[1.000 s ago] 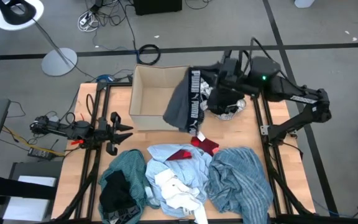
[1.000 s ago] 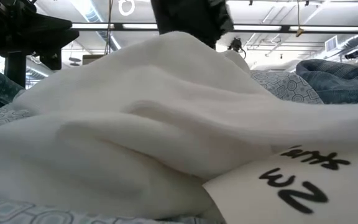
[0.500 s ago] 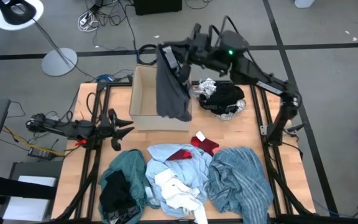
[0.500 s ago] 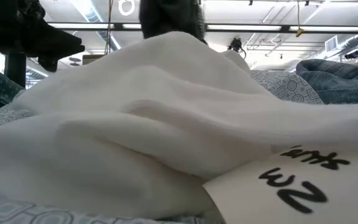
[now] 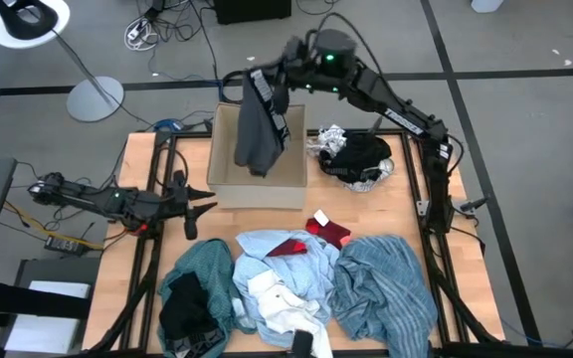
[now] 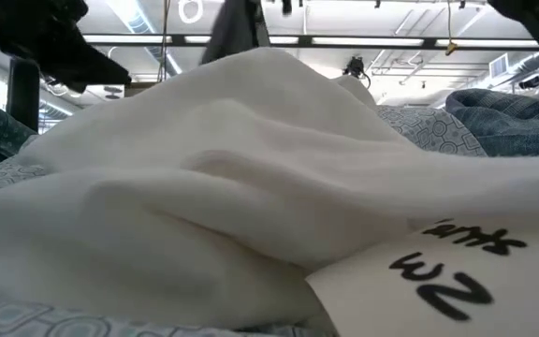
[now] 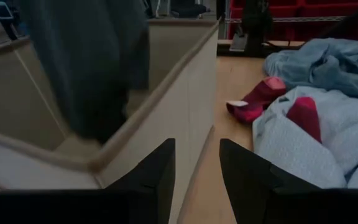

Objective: Sort clothes
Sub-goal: Put the gray boxers into the laundry organizer, then put the bottom black boxers into the laundry organizer

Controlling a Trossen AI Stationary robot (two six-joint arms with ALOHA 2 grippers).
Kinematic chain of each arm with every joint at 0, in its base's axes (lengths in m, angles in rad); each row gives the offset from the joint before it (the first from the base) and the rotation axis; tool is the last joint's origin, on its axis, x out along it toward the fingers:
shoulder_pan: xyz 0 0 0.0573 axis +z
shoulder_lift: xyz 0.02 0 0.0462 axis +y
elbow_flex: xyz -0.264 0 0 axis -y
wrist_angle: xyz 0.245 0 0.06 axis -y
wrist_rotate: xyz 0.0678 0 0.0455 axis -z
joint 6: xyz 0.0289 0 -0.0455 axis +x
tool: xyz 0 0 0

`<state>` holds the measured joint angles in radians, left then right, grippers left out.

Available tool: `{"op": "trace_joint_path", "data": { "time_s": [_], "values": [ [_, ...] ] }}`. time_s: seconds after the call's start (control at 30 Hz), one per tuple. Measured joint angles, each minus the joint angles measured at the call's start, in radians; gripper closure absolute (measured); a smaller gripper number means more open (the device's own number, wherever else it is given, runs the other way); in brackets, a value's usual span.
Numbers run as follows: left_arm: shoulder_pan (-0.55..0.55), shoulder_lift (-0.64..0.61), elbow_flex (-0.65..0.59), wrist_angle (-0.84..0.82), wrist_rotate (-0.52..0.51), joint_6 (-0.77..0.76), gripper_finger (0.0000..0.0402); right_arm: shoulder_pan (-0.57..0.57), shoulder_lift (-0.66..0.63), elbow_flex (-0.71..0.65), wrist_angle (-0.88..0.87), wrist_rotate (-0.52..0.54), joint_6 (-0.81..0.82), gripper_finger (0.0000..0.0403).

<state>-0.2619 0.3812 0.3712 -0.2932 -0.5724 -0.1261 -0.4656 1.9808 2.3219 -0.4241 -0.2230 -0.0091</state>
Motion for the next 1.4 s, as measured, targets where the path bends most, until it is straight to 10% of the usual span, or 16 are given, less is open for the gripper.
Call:
{"op": "trace_joint_path", "data": {
  "time_s": [0.37, 0.8, 1.4],
  "values": [
    [0.000, 0.112, 0.171, -0.215, 0.007, -0.144, 0.0270, 0.012, 0.063, -0.001, -0.459, -0.030, -0.030, 0.0333],
    [0.000, 0.251, 0.295, -0.280, 0.075, -0.221, 0.0270, 0.019, 0.033, 0.000, -0.538, -0.032, -0.044, 0.0193],
    [-0.002, 0.359, 0.338, -0.279, 0.161, -0.381, 0.0270, -0.003, -0.005, -0.001, -0.962, 0.147, -0.083, 0.0186]
  ]
}}
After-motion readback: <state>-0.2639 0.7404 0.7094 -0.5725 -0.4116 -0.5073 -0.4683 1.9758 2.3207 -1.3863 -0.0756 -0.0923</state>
